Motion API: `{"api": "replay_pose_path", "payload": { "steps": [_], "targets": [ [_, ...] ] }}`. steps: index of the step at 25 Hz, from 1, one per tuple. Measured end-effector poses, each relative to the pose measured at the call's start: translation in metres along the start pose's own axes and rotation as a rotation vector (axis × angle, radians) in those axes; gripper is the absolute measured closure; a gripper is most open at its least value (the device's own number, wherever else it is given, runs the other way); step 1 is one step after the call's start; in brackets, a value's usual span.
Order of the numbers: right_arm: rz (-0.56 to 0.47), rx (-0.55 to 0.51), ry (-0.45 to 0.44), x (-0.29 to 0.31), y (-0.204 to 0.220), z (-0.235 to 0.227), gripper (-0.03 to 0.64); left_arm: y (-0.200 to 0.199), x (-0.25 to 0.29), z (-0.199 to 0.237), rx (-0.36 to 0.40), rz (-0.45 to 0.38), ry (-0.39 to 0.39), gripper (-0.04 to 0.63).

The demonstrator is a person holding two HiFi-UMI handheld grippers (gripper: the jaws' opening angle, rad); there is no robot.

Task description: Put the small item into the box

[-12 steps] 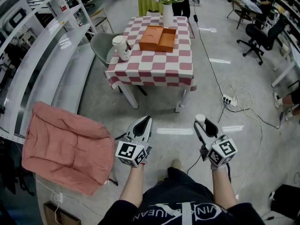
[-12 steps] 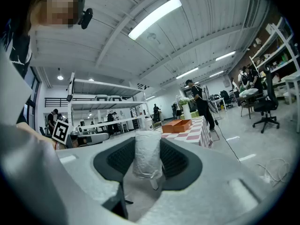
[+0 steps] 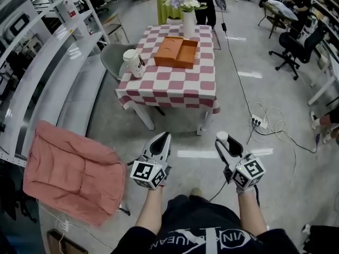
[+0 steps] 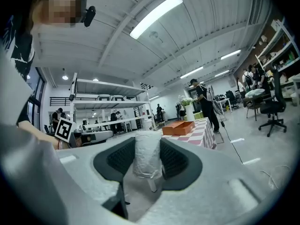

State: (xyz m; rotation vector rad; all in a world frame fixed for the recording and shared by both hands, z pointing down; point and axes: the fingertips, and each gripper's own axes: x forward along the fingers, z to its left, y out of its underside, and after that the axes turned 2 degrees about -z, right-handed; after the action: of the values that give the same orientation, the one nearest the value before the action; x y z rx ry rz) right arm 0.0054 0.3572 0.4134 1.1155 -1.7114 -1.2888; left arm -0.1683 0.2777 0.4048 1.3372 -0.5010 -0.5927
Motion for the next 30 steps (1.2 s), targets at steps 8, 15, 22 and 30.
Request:
{"api": "replay_pose_path", "payload": {
  "steps": [8,15,22,30],
  "targets": [
    [-0.004,0.021,-0.002,-0.001,-0.005,-0.020,0.449,0.004,0.005,0.001,-0.014,0.005,-0.030,0.575],
    [0.001,0.071,0.021,0.004,0.005,-0.042,0.449,0.020,0.012,0.007,-0.023,0.045,-0.059,0.575],
    [-0.002,0.092,0.026,0.014,0.003,-0.063,0.449,0.029,0.043,0.019,-0.048,0.062,-0.053,0.575],
    [-0.010,0.105,0.070,0.033,-0.009,-0.104,0.449,0.025,0.103,0.024,-0.062,0.056,0.002,0.575]
  ]
}}
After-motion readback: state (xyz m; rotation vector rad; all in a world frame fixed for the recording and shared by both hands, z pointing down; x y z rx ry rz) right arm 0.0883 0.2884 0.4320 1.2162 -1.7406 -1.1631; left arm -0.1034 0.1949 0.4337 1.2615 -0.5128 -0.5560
